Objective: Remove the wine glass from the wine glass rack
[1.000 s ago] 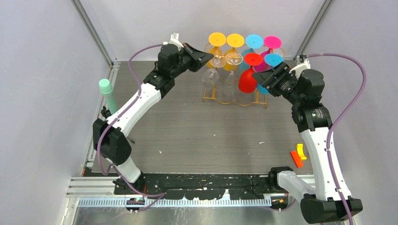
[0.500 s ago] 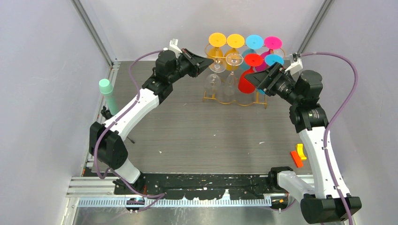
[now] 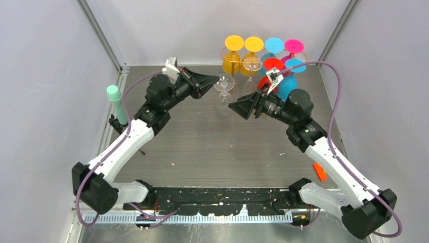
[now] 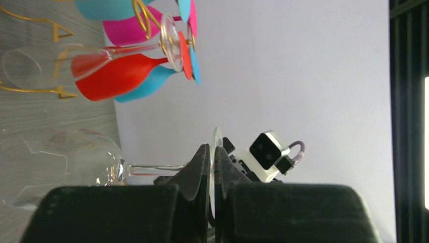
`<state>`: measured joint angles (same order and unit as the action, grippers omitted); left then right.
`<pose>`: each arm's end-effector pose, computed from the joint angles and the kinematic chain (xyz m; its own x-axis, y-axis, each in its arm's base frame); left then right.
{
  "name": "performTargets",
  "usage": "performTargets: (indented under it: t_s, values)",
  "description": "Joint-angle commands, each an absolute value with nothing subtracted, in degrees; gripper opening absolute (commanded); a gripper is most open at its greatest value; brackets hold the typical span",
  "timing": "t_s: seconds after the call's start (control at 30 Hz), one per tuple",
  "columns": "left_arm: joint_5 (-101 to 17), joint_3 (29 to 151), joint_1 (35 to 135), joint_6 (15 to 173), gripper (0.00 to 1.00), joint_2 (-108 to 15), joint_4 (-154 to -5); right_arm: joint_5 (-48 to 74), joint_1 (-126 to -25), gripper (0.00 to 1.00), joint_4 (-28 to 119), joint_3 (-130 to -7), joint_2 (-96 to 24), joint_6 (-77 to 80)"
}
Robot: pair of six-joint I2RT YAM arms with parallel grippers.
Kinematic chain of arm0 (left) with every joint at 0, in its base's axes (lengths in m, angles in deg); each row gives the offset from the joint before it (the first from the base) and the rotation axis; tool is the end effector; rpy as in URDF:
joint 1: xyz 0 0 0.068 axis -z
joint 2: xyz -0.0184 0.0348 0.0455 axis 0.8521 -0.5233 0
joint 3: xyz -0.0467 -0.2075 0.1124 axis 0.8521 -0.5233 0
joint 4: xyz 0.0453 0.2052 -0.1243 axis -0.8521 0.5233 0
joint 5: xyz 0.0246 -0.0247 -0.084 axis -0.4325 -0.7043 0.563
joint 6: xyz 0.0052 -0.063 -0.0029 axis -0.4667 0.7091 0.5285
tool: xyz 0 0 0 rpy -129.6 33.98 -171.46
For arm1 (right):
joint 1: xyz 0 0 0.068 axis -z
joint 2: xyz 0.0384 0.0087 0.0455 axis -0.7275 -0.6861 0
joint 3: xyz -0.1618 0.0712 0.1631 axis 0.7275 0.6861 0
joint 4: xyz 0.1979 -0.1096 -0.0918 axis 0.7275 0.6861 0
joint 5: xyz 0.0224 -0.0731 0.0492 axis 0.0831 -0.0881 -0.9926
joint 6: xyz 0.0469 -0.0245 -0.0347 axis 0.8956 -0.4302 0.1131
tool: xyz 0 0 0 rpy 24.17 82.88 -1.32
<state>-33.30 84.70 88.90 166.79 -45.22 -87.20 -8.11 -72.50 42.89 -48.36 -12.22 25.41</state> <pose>0.2607 -0.1698 0.3710 -0.7282 -0.6756 -0.1154 0.1121 0.0487 -0.9925 0.2059 0.1258 0.3608 -0.4161 0.2966 -0.8596 -0.7034 0.4941 0.5110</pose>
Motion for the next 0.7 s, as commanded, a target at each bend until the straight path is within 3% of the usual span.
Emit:
performTargets:
  t_s: [0.0,0.23,0.43,0.67]
  values:
    - [-33.3,81.6,88.6,171.1,0.00,-39.4,-91.3,-2.7,-75.9,0.74,28.9,-45.8,-11.9,18.3]
    - [-32.7,78.5,88.6,174.9,0.00,-35.1,-89.2,1.1,-79.3,0.73,16.2,-41.8,-13.7,14.4]
    - [-32.7,77.2,88.6,177.9,0.00,-32.6,-87.6,-4.0,-81.5,0.61,14.6,-44.1,-17.1,11.4]
    - [-33.3,76.7,88.6,179.3,0.00,-30.8,-86.6,-6.3,-83.3,0.53,13.3,-46.0,-20.1,11.9]
